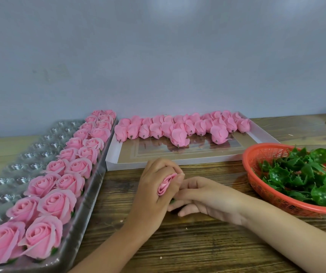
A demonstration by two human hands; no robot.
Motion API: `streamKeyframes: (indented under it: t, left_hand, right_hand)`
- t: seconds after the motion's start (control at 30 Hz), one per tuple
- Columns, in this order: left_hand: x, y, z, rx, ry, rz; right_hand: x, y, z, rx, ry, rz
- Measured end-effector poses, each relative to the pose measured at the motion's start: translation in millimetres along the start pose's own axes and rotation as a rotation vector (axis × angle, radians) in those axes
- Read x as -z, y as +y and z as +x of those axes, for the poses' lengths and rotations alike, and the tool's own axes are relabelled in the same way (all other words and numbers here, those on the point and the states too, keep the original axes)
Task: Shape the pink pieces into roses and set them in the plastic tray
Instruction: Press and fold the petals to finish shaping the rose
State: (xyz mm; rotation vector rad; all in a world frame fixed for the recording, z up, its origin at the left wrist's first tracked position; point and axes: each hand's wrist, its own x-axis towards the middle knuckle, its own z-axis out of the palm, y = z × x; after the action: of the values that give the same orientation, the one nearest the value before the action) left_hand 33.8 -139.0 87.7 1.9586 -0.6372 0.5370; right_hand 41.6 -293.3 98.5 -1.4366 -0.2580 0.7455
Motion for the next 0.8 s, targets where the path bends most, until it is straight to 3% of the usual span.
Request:
streamKeyframes:
  t: [0.13, 0.3, 0.8]
  left_hand:
    - [1.1, -3.6, 0.6, 0.125, 0.003, -0.126]
    - [-1.3, -7.1, 0.2, 0.115, -0.035, -0.084]
    - [5.2, -13.8, 3.0, 0.284, 0.088, -0.231]
  right_hand:
    - [3.9, 0.8, 0.6, -0.021, -0.064, 0.106]
    - [3.5, 1.3, 1.8, -0.027, -0.103, 0.139]
    - [-1.2, 0.5, -0.1, -0.06, 0.05, 0.214]
